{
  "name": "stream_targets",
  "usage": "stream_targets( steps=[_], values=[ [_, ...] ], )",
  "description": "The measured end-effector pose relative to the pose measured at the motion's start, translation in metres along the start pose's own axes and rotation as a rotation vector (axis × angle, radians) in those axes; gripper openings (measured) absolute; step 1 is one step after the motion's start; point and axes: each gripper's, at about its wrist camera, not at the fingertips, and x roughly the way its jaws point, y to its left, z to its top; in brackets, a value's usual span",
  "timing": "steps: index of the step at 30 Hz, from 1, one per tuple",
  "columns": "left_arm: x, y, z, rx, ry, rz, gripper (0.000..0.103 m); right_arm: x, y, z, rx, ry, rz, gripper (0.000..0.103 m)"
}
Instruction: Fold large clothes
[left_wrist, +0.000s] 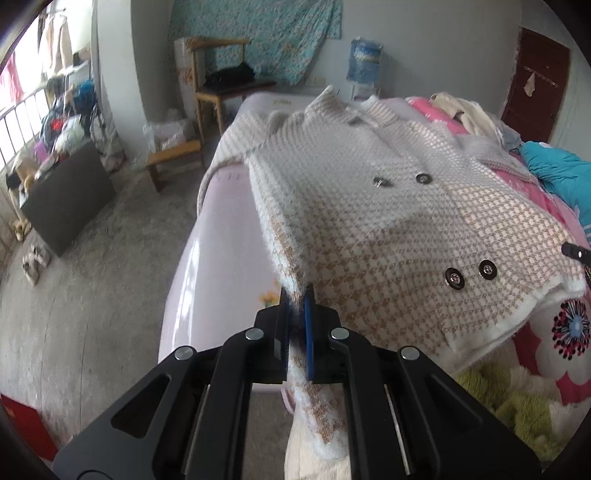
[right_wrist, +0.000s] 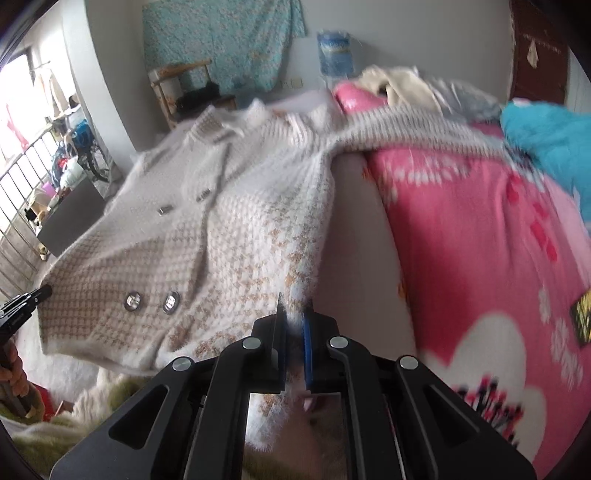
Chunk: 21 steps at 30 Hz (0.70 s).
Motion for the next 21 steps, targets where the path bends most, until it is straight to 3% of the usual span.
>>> stream_targets(
  steps=[4,5,7,8,9,11,15,21],
  values=[
    [0.032,0.011,-0.012,-0.057,0.116,-0.019,0.012,0.037,-0.009,-0.019,0.018,0.123,-0.028,0.011],
    [0.038,0.013,-0.013,-0.058,0.133,-0.008,0.016,0.043,-0.011,-0.021,0.02,0.144,-0.04,0.018],
    [0.046,0.017,-0.015,-0.065,0.158,0.014,0.038,0.043,-0.013,-0.019,0.011,0.155,-0.06,0.031],
    [0.046,0.022,-0.015,-0.075,0.156,0.012,0.044,0.039,-0.013,-0.016,-0.002,0.138,-0.072,0.045],
    [0.044,0.026,-0.013,-0.088,0.146,0.007,0.053,0.032,-0.011,-0.011,-0.022,0.109,-0.081,0.052],
    [0.04,0.034,-0.004,-0.111,0.111,0.004,0.059,0.023,-0.003,0.0,-0.063,0.053,-0.095,0.065],
    [0.045,0.043,0.019,-0.138,0.074,0.028,0.066,0.025,0.02,0.03,-0.134,-0.01,-0.05,0.069],
    [0.059,0.066,0.064,-0.216,0.012,0.03,0.068,0.07,0.09,0.086,-0.223,-0.025,0.106,0.069]
  ],
)
